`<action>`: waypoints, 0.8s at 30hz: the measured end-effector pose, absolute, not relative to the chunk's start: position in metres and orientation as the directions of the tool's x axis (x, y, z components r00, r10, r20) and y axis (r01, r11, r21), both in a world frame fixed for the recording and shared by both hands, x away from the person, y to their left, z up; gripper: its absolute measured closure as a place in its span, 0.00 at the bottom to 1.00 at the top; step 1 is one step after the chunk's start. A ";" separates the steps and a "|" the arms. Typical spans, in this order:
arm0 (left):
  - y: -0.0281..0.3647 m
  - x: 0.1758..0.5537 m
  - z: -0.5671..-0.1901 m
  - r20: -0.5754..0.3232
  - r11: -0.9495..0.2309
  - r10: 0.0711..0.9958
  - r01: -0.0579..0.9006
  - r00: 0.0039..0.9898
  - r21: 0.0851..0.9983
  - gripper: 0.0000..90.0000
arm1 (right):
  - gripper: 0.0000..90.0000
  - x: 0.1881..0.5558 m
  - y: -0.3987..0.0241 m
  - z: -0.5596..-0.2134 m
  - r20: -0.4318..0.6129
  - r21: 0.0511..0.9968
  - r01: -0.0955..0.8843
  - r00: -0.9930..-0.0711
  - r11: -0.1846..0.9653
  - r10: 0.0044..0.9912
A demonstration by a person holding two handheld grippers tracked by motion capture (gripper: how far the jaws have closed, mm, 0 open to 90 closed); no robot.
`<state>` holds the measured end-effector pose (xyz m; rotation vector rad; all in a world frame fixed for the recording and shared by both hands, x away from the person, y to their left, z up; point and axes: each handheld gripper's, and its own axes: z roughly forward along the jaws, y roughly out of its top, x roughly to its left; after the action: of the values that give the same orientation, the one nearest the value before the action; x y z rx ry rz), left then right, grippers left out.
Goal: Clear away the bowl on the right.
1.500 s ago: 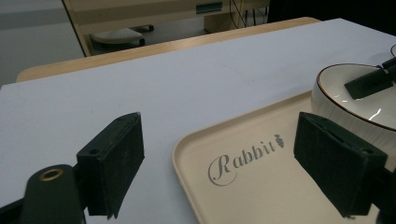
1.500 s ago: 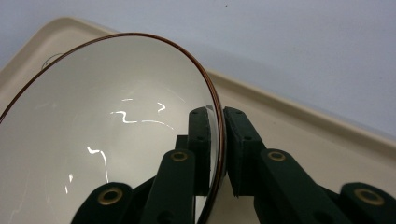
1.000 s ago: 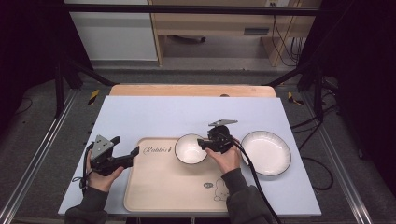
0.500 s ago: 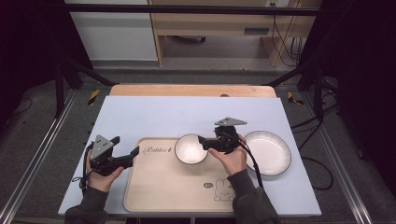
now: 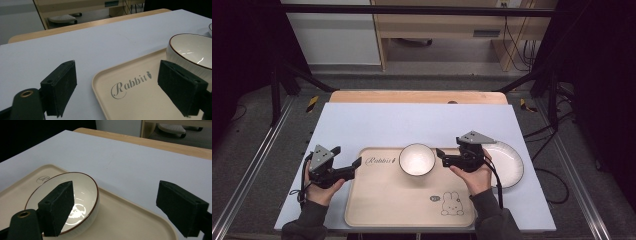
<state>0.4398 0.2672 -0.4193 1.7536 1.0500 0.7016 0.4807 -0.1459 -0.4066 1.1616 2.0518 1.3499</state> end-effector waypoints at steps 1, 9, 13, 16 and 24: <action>0.267 0.440 -0.419 0.006 -0.189 0.883 0.344 0.469 0.920 0.17 | 0.16 0.479 -0.147 -0.406 0.095 0.893 0.412 -0.561 0.178 0.823; 0.267 0.440 -0.421 0.004 -0.190 0.883 0.348 0.470 0.918 0.17 | 0.14 0.461 -0.170 -0.409 0.061 0.918 0.356 -0.563 0.175 0.824; 0.268 0.440 -0.421 0.001 -0.185 0.884 0.348 0.468 0.919 0.16 | 0.14 0.456 -0.179 -0.413 0.053 0.921 0.347 -0.560 0.175 0.827; 0.269 0.440 -0.422 0.000 -0.186 0.884 0.350 0.467 0.918 0.16 | 0.13 0.452 -0.189 -0.417 0.048 0.925 0.339 -0.549 0.170 0.834; 0.271 0.441 -0.426 -0.003 -0.186 0.885 0.358 0.466 0.915 0.16 | 0.12 0.446 -0.208 -0.426 0.053 0.928 0.344 -0.506 0.144 0.861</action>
<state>0.4407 0.2707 -0.4261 1.7579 1.0627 0.6897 0.4463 -0.2083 -0.4261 1.1487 1.9250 1.3493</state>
